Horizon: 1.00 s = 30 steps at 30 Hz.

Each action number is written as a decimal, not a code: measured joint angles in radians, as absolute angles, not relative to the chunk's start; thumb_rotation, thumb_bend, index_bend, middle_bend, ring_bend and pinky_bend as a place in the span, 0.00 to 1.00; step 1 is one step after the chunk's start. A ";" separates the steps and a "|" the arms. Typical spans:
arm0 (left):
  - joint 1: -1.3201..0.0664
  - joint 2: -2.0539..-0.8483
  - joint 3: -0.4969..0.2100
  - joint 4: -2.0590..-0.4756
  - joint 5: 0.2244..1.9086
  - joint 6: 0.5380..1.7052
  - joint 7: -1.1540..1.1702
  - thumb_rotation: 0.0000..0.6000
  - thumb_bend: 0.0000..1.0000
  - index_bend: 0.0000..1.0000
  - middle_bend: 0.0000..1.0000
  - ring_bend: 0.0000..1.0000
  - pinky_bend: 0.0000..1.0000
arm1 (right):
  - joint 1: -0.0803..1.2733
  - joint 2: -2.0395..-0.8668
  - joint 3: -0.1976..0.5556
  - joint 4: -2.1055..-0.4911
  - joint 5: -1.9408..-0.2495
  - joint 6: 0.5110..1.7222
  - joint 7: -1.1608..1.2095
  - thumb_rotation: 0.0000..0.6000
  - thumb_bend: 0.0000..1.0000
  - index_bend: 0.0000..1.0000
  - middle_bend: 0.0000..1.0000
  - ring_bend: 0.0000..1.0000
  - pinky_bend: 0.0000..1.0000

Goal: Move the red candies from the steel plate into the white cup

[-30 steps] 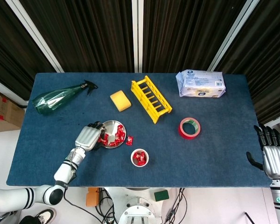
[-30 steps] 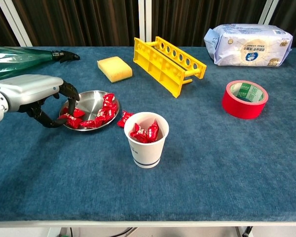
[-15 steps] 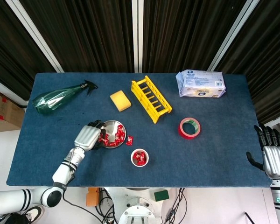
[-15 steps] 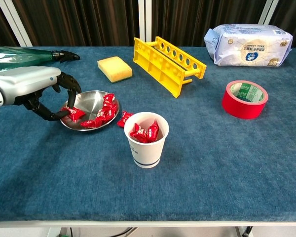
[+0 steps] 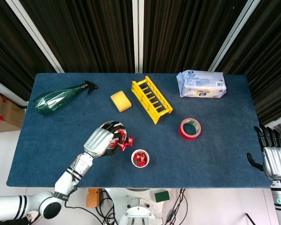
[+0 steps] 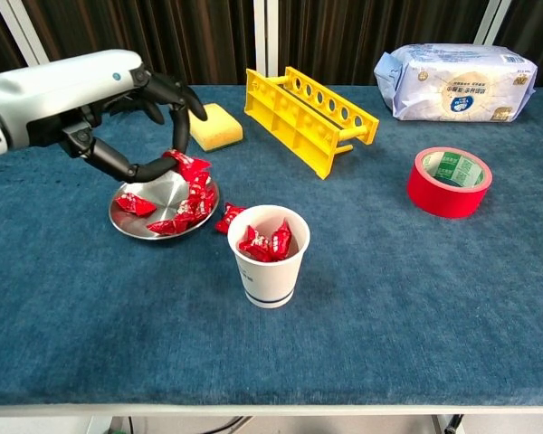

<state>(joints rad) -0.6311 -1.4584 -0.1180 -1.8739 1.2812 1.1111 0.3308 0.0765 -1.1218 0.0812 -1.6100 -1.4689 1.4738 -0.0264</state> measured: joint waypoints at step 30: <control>-0.704 -1.668 -0.109 -1.842 1.265 1.095 0.504 1.00 0.39 0.32 0.25 0.11 0.24 | 0.082 -1.116 0.085 -1.606 -1.458 1.460 -0.015 1.00 0.30 0.00 0.00 0.00 0.00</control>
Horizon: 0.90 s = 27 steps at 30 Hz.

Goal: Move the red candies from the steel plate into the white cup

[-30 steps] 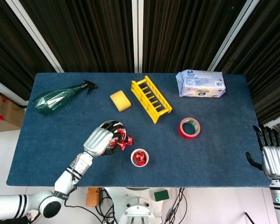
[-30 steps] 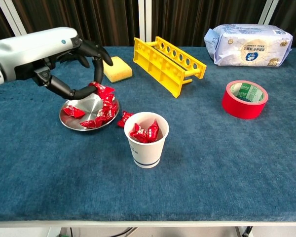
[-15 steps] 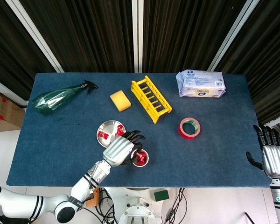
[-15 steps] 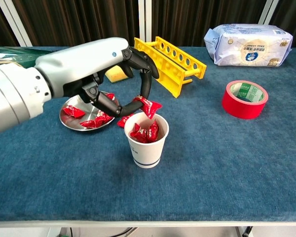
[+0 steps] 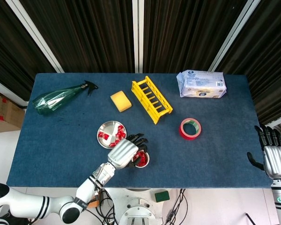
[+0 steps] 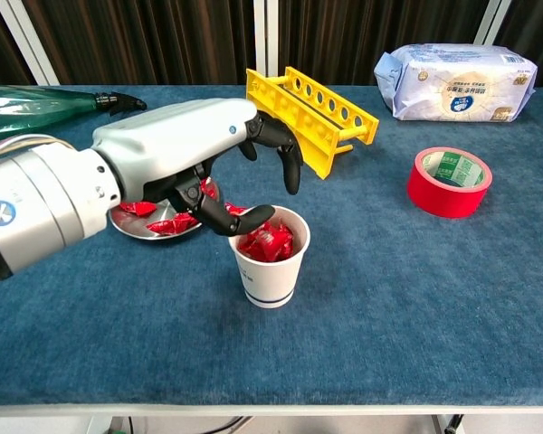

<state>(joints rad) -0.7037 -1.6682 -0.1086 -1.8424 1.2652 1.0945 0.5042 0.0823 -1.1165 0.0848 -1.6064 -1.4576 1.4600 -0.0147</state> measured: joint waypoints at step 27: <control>-0.621 -1.475 -0.124 -1.684 1.100 1.095 0.407 1.00 0.38 0.32 0.23 0.11 0.25 | 0.081 -1.118 0.088 -1.612 -1.444 1.458 -0.025 1.00 0.30 0.00 0.00 0.00 0.00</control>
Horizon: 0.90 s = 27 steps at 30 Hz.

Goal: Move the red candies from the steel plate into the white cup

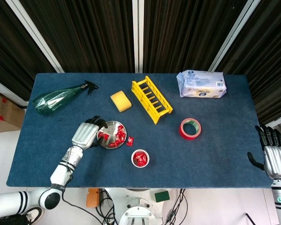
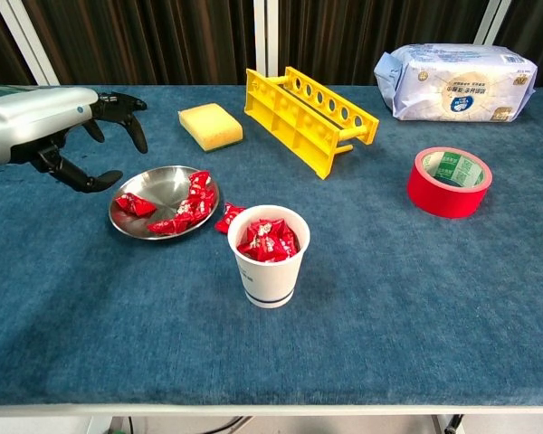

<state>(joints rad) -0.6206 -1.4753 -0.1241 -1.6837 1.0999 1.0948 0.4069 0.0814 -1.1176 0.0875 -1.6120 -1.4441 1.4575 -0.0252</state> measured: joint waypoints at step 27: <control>-0.666 -1.574 -0.095 -1.478 1.117 1.002 0.432 1.00 0.38 0.37 0.22 0.11 0.25 | 0.078 -1.115 0.087 -1.613 -1.449 1.465 -0.018 1.00 0.30 0.00 0.00 0.00 0.00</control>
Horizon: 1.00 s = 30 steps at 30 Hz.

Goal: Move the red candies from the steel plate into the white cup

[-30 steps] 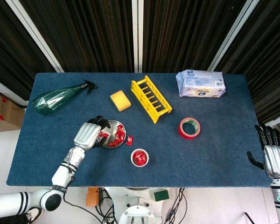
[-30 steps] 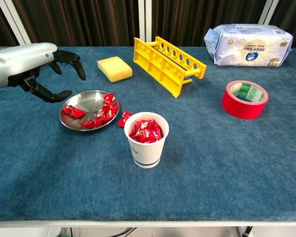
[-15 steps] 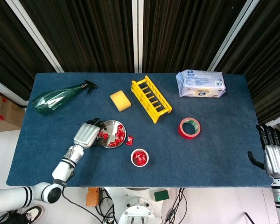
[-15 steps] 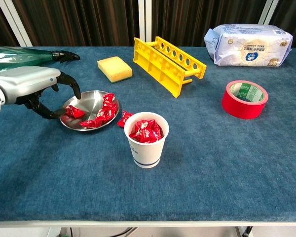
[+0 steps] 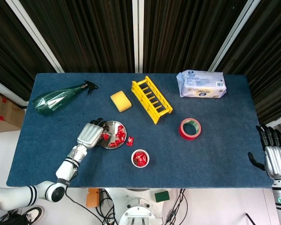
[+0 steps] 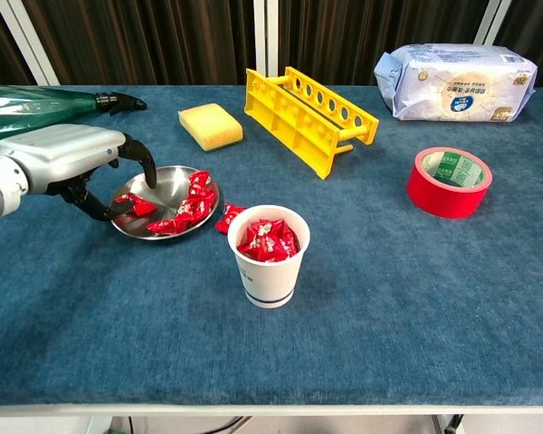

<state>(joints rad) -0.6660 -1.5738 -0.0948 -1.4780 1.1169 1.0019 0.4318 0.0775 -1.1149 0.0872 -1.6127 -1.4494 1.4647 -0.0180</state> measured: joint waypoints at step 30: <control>-0.684 -1.611 -0.098 -1.433 1.075 0.998 0.510 1.00 0.38 0.56 0.22 0.11 0.25 | 0.077 -1.115 0.088 -1.612 -1.449 1.465 -0.017 1.00 0.30 0.00 0.00 0.00 0.00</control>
<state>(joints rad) -0.6842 -1.6110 -0.0982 -1.4328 1.0747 0.9977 0.5103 0.0772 -1.1154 0.0880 -1.6118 -1.4492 1.4654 -0.0171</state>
